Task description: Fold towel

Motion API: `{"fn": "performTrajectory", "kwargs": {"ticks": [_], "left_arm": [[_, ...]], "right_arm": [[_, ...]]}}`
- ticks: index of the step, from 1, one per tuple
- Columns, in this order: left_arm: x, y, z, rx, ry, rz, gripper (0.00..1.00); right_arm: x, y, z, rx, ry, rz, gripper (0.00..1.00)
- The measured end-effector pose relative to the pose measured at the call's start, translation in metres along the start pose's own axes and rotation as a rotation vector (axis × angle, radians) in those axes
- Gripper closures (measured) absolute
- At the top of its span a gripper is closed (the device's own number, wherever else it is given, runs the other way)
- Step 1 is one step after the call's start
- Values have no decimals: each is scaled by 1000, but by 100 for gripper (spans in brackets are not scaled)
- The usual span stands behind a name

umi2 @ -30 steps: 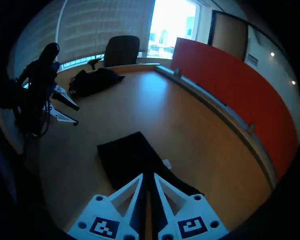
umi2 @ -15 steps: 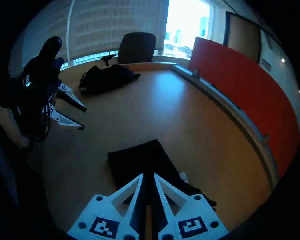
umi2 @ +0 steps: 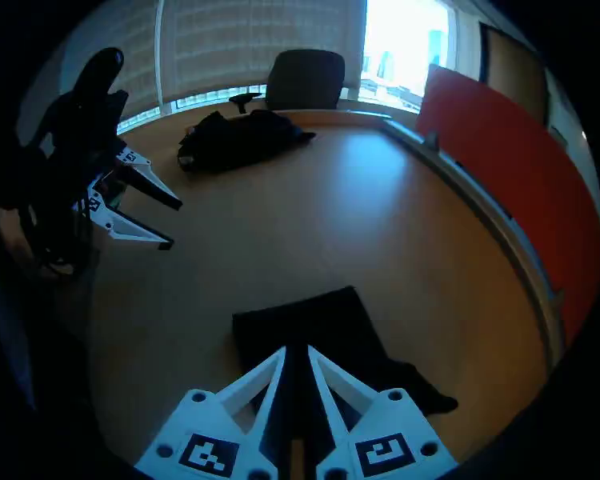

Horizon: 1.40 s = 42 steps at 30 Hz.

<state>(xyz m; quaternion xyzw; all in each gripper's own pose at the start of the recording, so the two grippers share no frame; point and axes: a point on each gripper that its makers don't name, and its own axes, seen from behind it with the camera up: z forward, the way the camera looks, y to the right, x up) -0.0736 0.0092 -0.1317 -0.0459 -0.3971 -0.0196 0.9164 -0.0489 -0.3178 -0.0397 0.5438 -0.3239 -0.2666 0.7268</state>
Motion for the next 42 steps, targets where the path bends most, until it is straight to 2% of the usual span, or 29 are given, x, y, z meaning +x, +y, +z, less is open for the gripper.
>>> {"fn": "performTrajectory", "kwargs": {"ticks": [8,14,17,19,22,25,29,31,42], "left_arm": [[-6,-3,-2,9,-6,-23,5],[-9,-4,-1,14,-10,-28,6],[-9,-4,-1,15,-10,-31,6],[-8,-5,-1,17,-10,-34,6],[-7,-5,-1,18,-9,-36,6],[-6,-4,-1,19,-8,-35,6],[-5,-3,0,19,-8,-34,5],[-5,-2,0,19,-7,-36,6],[-6,-2,-2,25,-9,-38,6]], "right_arm": [[-1,-13,18,50,-25,-15,95],[-4,-17,27,61,-37,-9,92],[-5,-18,29,68,-40,3,84],[-5,-18,29,72,-38,12,73],[-5,-17,28,75,-35,18,52],[-5,-17,26,76,-32,18,26],[-5,-18,22,76,-23,22,22],[-4,-18,20,75,-17,28,15],[6,-13,16,58,22,21,13]]}}
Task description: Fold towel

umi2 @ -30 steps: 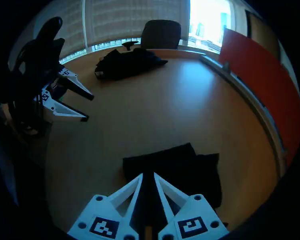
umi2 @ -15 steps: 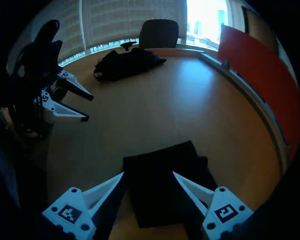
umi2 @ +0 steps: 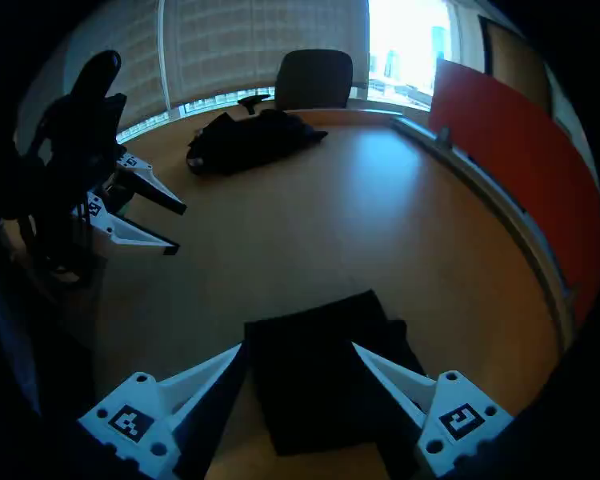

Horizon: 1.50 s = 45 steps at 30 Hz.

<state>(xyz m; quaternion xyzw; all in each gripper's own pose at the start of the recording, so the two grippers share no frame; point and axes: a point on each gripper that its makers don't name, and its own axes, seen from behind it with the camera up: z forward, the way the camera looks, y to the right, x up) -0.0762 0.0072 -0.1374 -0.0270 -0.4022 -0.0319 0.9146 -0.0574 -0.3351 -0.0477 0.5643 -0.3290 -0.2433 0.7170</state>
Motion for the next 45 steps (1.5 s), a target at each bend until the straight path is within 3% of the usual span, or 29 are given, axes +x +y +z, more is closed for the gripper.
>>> {"fn": "performTrajectory", "kwargs": {"ticks": [13,23,45], "left_arm": [[0,2,0,0,1,-5,5],[1,4,-1,0,3,-7,6],[-2,5,-2,-6,-1,4,6]], "right_arm": [[17,11,-13,-50,51,-4,0],[28,17,-27,-74,85,10,0],[-12,3,-39,-88,45,51,0]]}}
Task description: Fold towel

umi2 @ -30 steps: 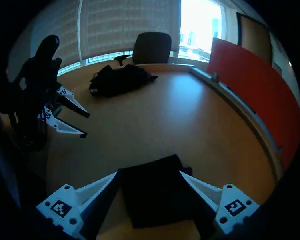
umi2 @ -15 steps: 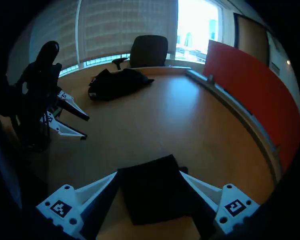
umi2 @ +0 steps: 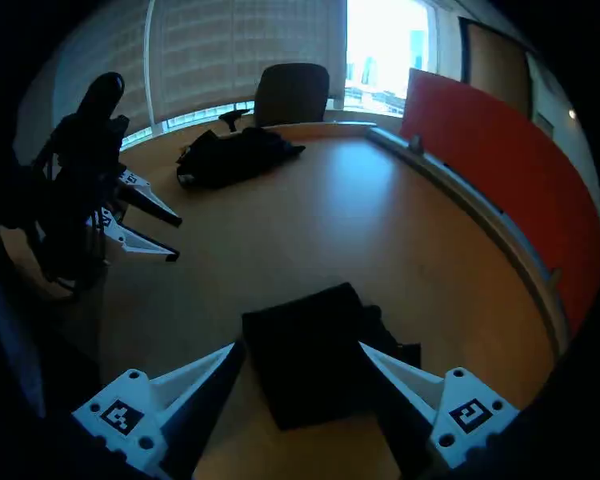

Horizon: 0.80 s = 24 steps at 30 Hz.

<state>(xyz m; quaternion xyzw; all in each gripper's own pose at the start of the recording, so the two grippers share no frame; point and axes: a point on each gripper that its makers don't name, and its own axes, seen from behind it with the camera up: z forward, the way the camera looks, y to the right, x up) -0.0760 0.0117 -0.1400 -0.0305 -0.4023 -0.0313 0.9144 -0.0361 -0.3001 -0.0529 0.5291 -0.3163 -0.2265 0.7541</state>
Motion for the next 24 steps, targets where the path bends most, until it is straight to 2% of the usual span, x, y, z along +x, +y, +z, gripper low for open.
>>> {"fn": "performTrajectory", "kwargs": {"ticks": [16,24], "left_arm": [[0,1,1,-3,-1,-1,6],[-2,0,2,-4,-5,0,6]], "right_arm": [[-55,-14,0,-19,-82,53,0],[-76,-16,0,-25,-114,90,4]]}}
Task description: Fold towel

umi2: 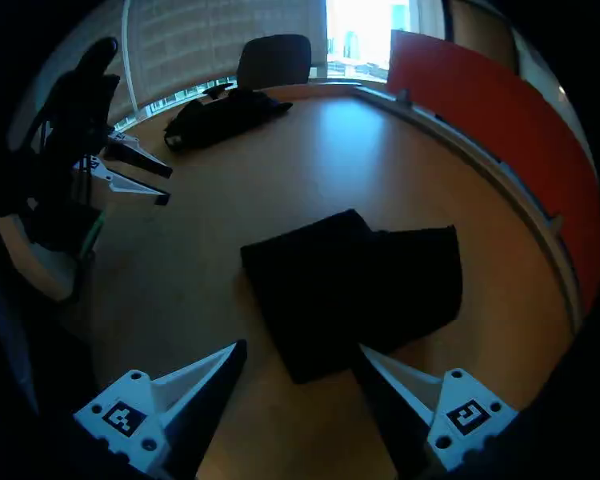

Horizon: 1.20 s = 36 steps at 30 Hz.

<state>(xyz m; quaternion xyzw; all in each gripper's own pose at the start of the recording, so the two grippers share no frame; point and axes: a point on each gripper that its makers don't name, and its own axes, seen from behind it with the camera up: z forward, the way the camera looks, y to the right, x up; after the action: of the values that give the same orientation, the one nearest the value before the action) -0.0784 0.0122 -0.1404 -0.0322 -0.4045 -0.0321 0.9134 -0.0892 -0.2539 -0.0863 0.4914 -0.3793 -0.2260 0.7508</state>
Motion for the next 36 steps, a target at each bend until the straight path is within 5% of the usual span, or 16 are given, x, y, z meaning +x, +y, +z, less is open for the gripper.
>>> {"fn": "performTrajectory", "kwargs": {"ticks": [36], "left_arm": [[-1,-1,6,2,-10,2,6]], "right_arm": [[-37,6,19,-59,-77,112,53]]}}
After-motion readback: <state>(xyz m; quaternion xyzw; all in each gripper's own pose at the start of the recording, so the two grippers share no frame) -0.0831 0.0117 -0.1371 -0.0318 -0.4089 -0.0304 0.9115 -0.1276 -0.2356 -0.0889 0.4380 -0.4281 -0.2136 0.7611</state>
